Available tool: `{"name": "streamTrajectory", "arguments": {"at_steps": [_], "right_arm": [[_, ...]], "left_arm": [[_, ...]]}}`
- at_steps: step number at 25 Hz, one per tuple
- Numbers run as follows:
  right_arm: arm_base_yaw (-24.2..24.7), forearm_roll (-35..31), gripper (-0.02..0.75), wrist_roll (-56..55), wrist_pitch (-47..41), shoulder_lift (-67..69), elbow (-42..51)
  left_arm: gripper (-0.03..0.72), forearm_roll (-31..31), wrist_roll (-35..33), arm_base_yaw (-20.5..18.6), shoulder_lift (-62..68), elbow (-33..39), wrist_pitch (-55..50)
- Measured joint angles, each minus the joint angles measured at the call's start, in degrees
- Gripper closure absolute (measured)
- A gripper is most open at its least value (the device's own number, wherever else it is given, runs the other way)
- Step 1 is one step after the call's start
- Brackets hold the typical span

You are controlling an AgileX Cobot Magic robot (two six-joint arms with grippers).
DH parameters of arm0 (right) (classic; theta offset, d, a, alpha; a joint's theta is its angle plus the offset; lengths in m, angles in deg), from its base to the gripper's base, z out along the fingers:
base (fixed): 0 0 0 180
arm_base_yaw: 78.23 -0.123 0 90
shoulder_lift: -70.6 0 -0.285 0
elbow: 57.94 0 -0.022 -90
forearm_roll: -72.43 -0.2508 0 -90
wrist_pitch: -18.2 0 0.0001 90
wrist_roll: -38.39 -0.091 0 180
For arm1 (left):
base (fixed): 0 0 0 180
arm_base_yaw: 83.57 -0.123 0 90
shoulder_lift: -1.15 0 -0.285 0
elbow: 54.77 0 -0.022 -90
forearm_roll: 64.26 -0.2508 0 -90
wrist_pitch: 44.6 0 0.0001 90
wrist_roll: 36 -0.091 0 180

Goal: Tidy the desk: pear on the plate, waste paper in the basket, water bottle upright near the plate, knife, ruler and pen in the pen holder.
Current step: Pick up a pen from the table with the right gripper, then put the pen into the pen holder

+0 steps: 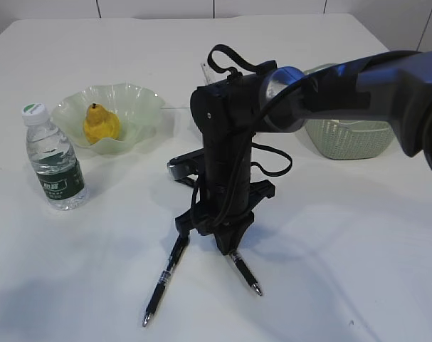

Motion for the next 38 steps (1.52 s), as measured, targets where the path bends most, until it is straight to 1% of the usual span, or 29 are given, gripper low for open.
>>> {"name": "streamTrajectory", "arguments": {"at_steps": [7, 16, 19, 23, 26, 31, 38], "right_arm": [[0.00, -0.47, 0.624, 0.00, -2.06, 0.08, -1.43], [0.00, -0.60, 0.624, 0.00, -2.74, 0.21, -10.24], [0.00, -0.33, 0.624, 0.00, -2.74, -0.14, -11.43], [0.00, 2.20, 0.624, -0.12, -3.01, -3.22, -11.43], [-0.09, 4.73, 0.624, -0.12, -2.41, -8.21, -11.43], [-0.22, 9.00, 0.624, -0.46, 3.35, -15.86, -11.43], [-0.22, 13.71, 0.624, -1.11, 9.74, -19.64, -10.43]], "left_arm": [[0.348, 0.00, 0.00, 0.00, 0.00, 0.00, 0.00], [0.348, 0.00, 0.00, 0.00, 0.00, 0.00, 0.00], [0.348, 0.00, 0.00, 0.00, 0.00, 0.00, 0.00], [0.348, 0.00, 0.00, 0.00, 0.00, 0.00, 0.00], [0.348, 0.00, 0.00, 0.00, 0.00, 0.00, 0.00], [0.348, 0.00, 0.00, 0.00, 0.00, 0.00, 0.00], [0.348, -0.02, 0.00, 0.00, 0.00, 0.00, 0.00]]}}
